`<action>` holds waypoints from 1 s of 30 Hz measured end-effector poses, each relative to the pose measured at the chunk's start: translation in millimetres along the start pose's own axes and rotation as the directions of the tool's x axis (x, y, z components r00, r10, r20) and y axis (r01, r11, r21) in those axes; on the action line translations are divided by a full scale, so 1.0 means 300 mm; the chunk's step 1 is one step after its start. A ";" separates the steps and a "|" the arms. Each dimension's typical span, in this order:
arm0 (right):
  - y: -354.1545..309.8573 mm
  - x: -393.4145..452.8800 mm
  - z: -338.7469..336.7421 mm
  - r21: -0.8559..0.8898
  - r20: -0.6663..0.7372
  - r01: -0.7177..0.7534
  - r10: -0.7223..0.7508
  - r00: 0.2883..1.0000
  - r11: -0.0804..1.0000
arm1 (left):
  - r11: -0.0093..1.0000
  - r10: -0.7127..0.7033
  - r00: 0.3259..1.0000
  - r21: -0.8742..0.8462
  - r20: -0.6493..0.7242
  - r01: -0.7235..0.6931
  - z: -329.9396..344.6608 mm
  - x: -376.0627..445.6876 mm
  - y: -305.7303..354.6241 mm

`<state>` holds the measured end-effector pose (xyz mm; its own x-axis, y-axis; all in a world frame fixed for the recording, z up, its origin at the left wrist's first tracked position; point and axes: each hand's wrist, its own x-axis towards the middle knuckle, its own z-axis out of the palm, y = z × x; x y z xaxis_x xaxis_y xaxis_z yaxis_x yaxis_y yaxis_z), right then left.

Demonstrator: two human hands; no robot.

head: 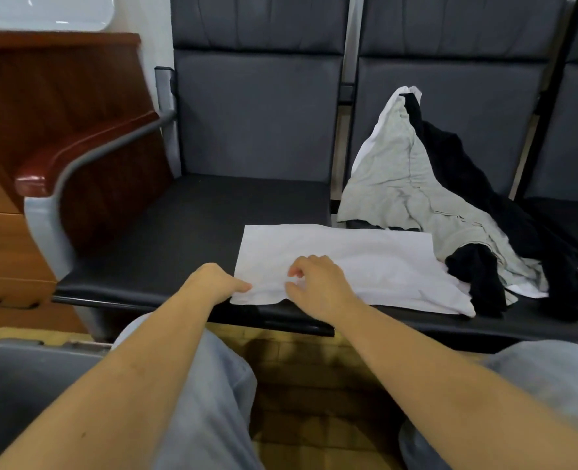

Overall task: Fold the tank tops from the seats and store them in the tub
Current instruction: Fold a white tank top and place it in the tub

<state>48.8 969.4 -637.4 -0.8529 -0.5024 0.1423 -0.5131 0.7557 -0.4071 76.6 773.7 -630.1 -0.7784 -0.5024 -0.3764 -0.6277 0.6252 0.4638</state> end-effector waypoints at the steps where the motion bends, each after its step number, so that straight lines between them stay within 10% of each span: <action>1: -0.038 0.010 0.023 0.039 0.031 0.035 -0.036 0.999 0.999 | 1.000 0.013 1.000 0.006 0.001 -0.013 0.001 -0.002 0.004; 11: -0.142 0.063 0.165 -0.035 -0.055 0.036 -0.038 0.998 0.999 | 0.943 0.102 0.988 -0.328 0.119 -0.058 -0.015 -0.020 0.035; 15: -0.155 0.064 0.155 0.029 -0.066 0.031 -0.030 0.997 0.999 | 0.691 0.076 0.966 -0.712 0.247 0.128 -0.035 -0.003 0.025; 21: -0.162 0.077 0.139 0.118 -0.001 -0.029 0.029 1.000 0.993 | 0.556 -0.085 0.961 -0.788 0.262 0.264 -0.038 0.051 0.038; 30: -0.139 0.068 0.067 0.221 0.052 0.033 -0.045 0.998 0.975 | 0.729 -0.129 0.970 -0.644 0.205 0.233 -0.022 0.165 0.050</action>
<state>54.7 919.2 -635.5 -0.8225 -0.5573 0.1133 -0.5066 0.6275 -0.5913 28.8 754.1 -636.5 -0.6737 -0.4455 -0.5897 -0.6406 -0.0459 0.7665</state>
